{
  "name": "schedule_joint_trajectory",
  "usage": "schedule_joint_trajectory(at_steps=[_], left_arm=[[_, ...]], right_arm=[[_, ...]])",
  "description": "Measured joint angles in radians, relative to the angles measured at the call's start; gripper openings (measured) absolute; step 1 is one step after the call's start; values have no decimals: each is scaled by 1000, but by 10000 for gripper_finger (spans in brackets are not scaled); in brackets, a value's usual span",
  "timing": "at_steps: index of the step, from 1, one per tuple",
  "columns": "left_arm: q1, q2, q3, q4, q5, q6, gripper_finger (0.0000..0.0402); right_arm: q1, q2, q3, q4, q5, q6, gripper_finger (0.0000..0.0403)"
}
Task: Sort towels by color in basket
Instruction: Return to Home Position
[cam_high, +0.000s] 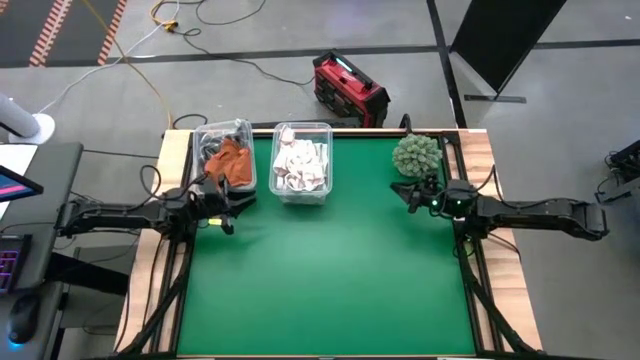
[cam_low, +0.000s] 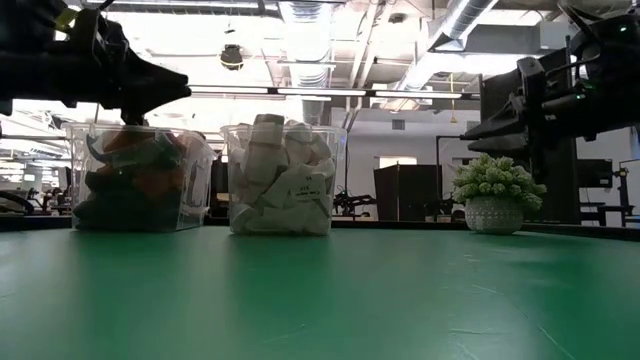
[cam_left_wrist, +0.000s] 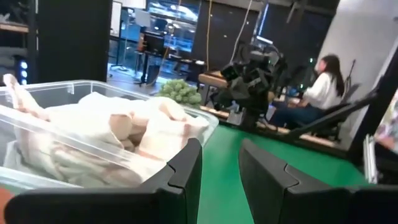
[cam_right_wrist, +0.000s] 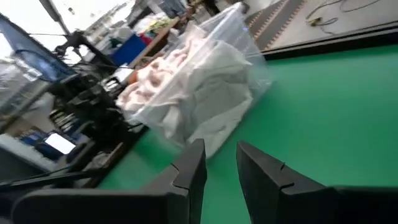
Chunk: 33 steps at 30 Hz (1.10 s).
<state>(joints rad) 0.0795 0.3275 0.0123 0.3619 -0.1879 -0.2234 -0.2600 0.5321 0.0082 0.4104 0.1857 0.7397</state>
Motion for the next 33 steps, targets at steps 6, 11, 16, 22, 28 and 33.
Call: schedule_joint_trajectory(at_steps=[6,11,16,22,28,33], left_arm=[[0,0,-1,-34,-18,118,98],[-1,0,-2,-48,-20,228,98],[-1,0,-3,-64,-21,265,98],[-1,0,-4,-92,-19,312,98],[-1,0,-4,-115,-20,420,98],[-1,0,-4,-147,-20,439,98]], right_arm=[[-2,-4,0,16,14,-5,118],[-4,-2,0,-46,14,-7,118],[-12,-2,0,-216,14,-7,118],[-12,1,0,-358,11,-7,118],[-12,6,1,-357,9,-7,118],[-12,6,1,-358,6,-7,118]])
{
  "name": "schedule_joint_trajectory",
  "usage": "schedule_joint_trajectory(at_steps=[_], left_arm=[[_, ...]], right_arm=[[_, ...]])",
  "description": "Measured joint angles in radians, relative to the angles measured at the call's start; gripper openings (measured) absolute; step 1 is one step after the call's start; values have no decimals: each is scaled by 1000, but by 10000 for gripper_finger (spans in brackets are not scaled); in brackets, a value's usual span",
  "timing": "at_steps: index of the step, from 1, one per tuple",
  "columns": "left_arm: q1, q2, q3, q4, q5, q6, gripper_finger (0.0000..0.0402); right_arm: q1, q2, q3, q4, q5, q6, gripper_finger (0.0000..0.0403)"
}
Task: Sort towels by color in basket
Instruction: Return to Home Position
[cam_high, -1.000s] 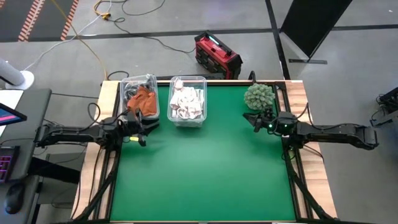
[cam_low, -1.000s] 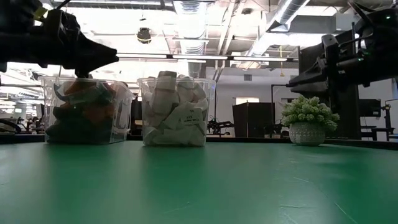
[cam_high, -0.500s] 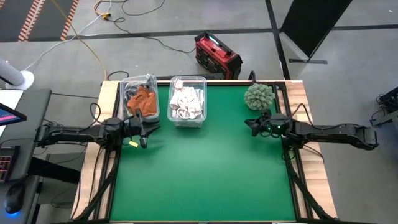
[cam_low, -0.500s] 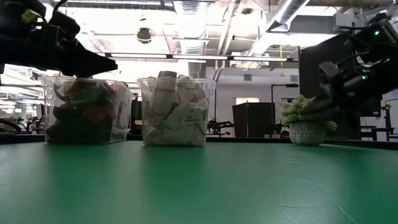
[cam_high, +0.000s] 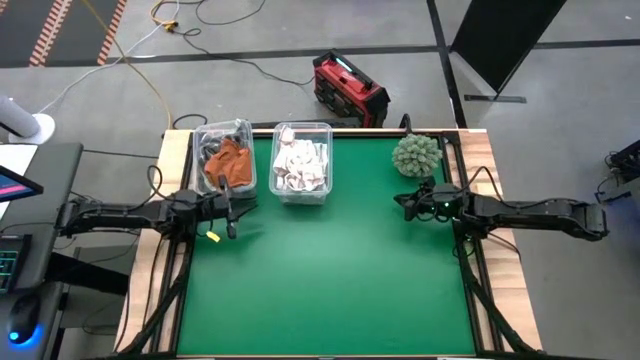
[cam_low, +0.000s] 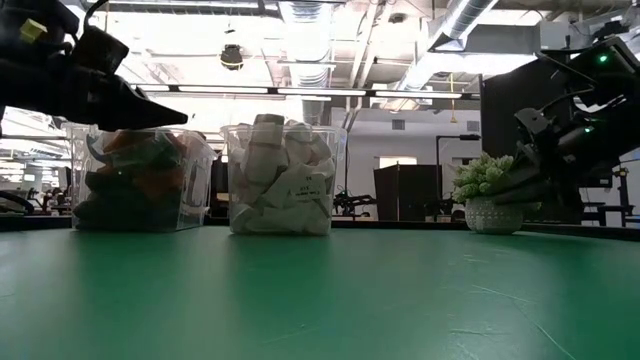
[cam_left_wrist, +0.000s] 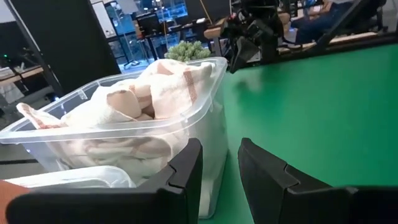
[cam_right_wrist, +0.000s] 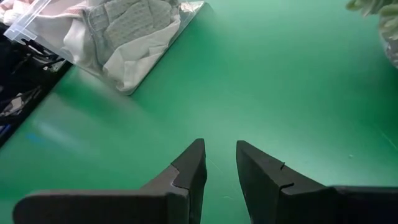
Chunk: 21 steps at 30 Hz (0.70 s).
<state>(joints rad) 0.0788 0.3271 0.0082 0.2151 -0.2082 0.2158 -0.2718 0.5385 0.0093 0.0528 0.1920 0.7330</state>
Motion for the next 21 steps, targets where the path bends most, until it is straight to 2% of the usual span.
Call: schedule_joint_trajectory(at_steps=[11,21], left_arm=[[0,0,0,-34,1,128,98],[0,0,0,-26,1,95,98]], right_arm=[[0,0,1,-2,-2,0,118],[0,0,1,-3,-2,0,118]])
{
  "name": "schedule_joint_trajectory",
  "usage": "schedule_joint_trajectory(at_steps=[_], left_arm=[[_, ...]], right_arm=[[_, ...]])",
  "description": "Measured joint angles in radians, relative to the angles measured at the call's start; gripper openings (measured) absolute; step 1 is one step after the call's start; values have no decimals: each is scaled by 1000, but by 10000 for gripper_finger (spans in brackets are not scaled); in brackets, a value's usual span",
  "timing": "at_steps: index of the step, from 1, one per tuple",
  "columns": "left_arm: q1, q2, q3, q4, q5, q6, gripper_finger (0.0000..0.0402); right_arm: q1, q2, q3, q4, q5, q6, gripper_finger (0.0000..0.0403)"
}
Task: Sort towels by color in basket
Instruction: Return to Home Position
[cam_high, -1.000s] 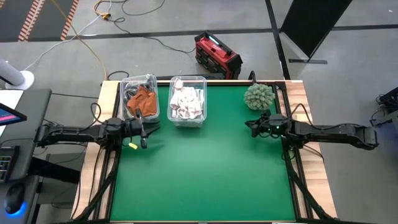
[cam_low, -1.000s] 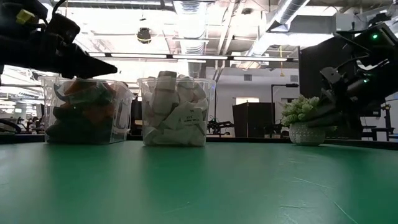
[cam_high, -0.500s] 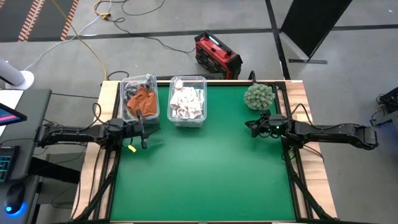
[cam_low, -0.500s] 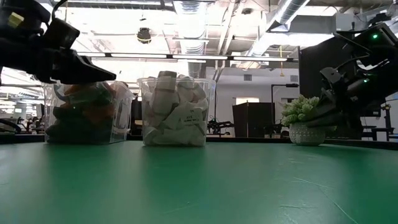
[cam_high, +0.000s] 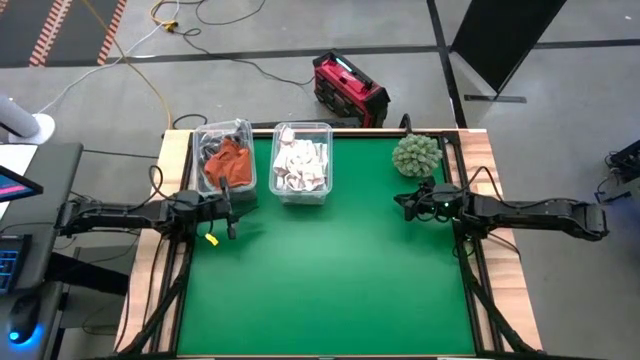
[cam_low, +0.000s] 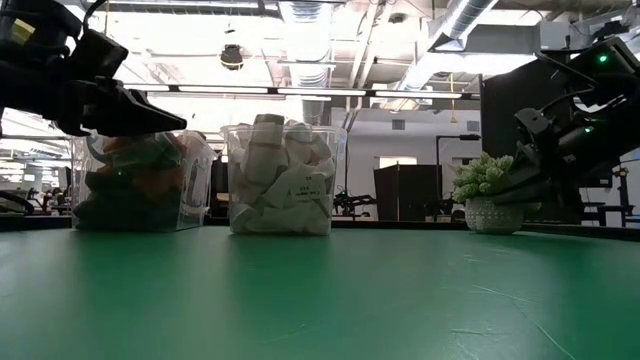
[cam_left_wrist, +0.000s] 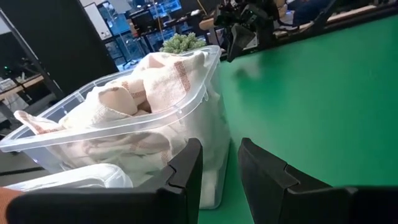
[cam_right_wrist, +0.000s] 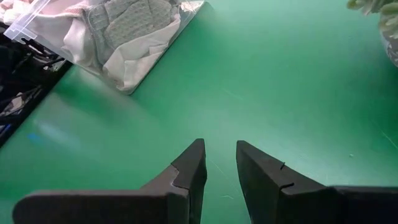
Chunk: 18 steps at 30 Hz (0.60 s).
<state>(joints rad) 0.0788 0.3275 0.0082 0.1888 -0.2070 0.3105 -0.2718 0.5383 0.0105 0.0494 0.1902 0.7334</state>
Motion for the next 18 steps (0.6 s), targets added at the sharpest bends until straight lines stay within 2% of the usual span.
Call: schedule_joint_trajectory(at_steps=[18], left_arm=[[0,0,0,1,0,-6,98]], right_arm=[[0,0,0,0,0,0,118]])
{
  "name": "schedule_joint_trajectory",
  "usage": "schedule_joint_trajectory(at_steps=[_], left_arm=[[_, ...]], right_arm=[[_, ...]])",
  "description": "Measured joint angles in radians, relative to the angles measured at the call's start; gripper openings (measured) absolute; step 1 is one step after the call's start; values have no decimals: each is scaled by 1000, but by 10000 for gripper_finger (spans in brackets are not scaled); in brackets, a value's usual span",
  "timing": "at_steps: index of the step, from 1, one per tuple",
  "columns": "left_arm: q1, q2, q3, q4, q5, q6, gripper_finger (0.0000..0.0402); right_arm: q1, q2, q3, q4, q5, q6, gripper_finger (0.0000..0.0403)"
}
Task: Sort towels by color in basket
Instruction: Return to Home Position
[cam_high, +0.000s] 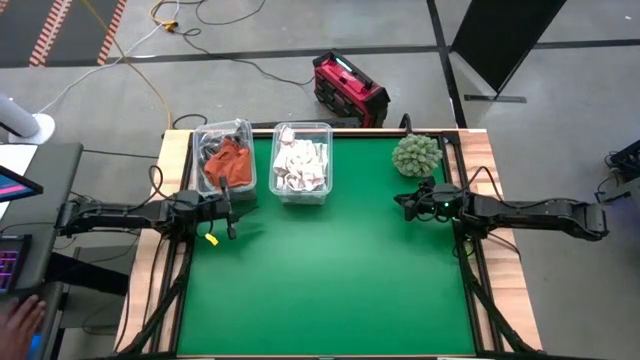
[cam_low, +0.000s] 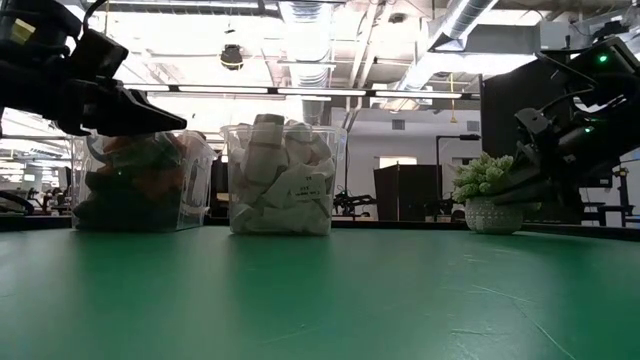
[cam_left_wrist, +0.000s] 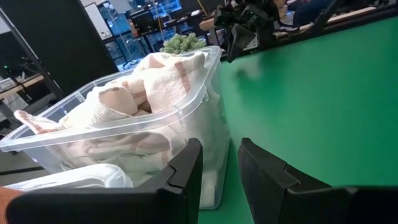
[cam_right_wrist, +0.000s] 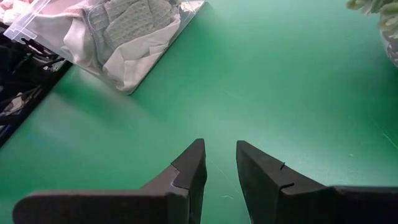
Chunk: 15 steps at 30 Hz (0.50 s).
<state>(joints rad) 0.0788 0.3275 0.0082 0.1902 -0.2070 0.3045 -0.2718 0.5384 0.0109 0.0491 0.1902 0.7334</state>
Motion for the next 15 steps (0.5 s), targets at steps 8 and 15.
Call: schedule_joint_trajectory(at_steps=[8,15], left_arm=[[0,0,0,0,0,4,98],[0,0,0,0,0,8,98]], right_arm=[[0,0,1,0,0,0,118],[0,0,1,0,0,0,118]])
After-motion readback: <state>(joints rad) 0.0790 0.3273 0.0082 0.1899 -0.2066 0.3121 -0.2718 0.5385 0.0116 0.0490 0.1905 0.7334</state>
